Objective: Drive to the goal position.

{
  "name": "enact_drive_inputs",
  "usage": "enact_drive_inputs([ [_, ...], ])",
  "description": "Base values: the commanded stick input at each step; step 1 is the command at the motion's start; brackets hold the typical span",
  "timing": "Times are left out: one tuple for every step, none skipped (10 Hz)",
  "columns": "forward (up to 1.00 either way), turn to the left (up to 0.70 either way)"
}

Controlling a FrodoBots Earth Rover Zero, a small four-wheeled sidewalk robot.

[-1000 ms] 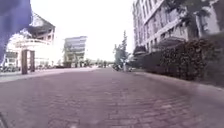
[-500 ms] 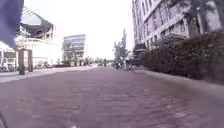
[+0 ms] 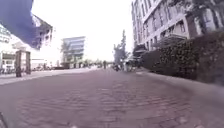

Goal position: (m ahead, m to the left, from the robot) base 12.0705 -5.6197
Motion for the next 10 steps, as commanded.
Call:
enact_drive_inputs([
  [0.7, 0.0],
  [0.7, 0.0],
  [0.7, 0.0],
  [0.7, 0.0],
  [0.7, 0.0],
  [0.7, 0.0],
  [0.7, 0.0],
  [0.7, 0.0],
  [0.7, 0.0],
  [0.7, 0.0],
])
